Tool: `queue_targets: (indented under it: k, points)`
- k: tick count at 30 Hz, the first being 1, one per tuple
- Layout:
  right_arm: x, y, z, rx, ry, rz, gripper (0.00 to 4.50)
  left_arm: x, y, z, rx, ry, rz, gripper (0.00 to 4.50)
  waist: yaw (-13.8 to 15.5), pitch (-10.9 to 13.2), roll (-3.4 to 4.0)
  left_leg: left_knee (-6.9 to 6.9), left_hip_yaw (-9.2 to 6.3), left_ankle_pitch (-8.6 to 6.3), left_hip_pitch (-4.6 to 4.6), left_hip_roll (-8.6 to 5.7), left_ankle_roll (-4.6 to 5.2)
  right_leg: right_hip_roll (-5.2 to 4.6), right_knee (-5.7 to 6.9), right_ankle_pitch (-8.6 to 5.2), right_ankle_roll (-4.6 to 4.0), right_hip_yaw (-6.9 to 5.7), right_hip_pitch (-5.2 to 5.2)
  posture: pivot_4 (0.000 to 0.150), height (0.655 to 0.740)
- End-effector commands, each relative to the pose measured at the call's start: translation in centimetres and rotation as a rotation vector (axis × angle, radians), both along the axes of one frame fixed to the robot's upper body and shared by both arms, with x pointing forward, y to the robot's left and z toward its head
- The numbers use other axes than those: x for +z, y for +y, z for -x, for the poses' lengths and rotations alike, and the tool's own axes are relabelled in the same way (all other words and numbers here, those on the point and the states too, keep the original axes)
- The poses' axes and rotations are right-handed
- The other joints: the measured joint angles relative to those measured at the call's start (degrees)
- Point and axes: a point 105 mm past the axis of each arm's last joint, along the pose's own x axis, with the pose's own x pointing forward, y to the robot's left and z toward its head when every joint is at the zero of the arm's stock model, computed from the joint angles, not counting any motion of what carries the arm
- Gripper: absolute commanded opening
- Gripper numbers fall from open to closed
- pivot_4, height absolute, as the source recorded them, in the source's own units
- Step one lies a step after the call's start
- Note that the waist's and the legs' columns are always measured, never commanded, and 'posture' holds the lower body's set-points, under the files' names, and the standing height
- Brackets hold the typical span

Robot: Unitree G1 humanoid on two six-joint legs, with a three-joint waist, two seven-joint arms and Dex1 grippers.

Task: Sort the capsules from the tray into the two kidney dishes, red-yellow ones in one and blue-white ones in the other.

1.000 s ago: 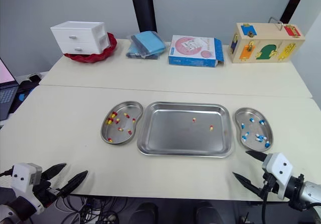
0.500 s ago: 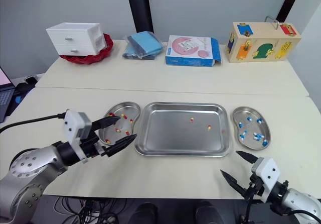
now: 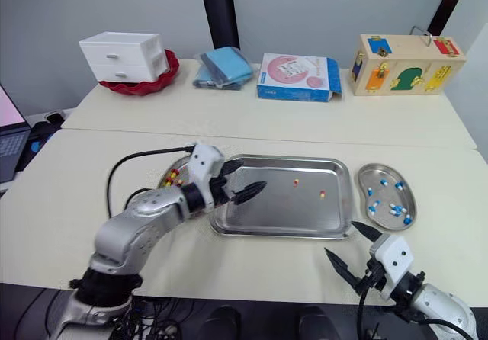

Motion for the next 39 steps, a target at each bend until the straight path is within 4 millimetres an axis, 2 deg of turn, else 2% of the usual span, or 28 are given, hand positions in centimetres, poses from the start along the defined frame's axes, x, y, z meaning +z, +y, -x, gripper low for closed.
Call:
queue_targets:
  k: [1, 7, 12, 22, 26, 37, 39]
  points:
    - [0.8, 0.2, 0.2, -0.007, -0.029, -0.001, 4.49, -0.1, -2.0, -1.3, 0.007, -0.012, -0.018, 4.50, 0.0, 0.0, 0.00, 0.00, 0.00, 0.00, 0.00, 0.00, 0.00, 0.00, 0.00, 0.00, 0.00, -0.01, 0.00, 0.150, 0.7400]
    - [0.7, 0.3, 0.5, -0.021, -0.020, -0.002, 4.49, -1.5, -5.4, -2.4, -0.005, 0.013, -0.060, 4.50, -0.2, 0.0, 0.02, 0.01, 0.01, 0.00, -0.02, 0.00, 0.00, 0.00, 0.00, 0.00, 0.00, 0.02, -0.01, 0.150, 0.7400]
    - [0.5, 0.4, 0.9, -0.027, -0.008, -0.005, 4.49, -2.7, -6.9, -3.3, 0.009, 0.046, -0.095, 4.50, -0.1, 0.0, 0.02, 0.02, 0.00, 0.00, -0.04, -0.02, 0.00, 0.00, -0.01, 0.00, 0.00, 0.01, -0.01, 0.150, 0.7400]
    - [0.4, 0.4, 1.1, -0.035, -0.001, -0.009, 4.49, -4.9, -7.9, -4.1, -0.028, 0.093, -0.174, 4.50, -0.1, 0.0, 0.03, 0.01, 0.01, 0.01, -0.03, -0.04, -0.01, 0.00, -0.02, 0.00, 0.01, 0.01, 0.00, 0.150, 0.7400]
    - [0.3, 0.4, 1.2, -0.037, 0.003, -0.013, 4.50, -5.7, -8.2, -3.4, -0.088, 0.110, -0.210, 3.64, -0.1, 0.0, 0.06, 0.01, 0.00, 0.01, -0.02, -0.03, -0.01, 0.00, -0.01, 0.00, 0.01, 0.00, 0.01, 0.150, 0.7400]
    - [0.3, 0.5, 1.3, -0.039, 0.011, -0.017, 4.50, -6.4, -7.3, -3.0, -0.110, 0.133, -0.220, 0.07, -0.1, -0.1, 0.10, 0.01, 0.00, 0.01, -0.02, -0.03, -0.01, 0.00, -0.01, -0.01, 0.01, 0.00, 0.02, 0.150, 0.7400]
    - [0.3, 0.6, 1.3, -0.040, 0.009, -0.016, 4.50, -5.9, -7.0, -3.0, -0.114, 0.120, -0.204, 0.03, -0.1, -0.1, 0.11, 0.01, 0.00, 0.01, -0.01, -0.03, -0.01, 0.00, -0.01, -0.01, 0.01, 0.01, 0.02, 0.150, 0.7400]
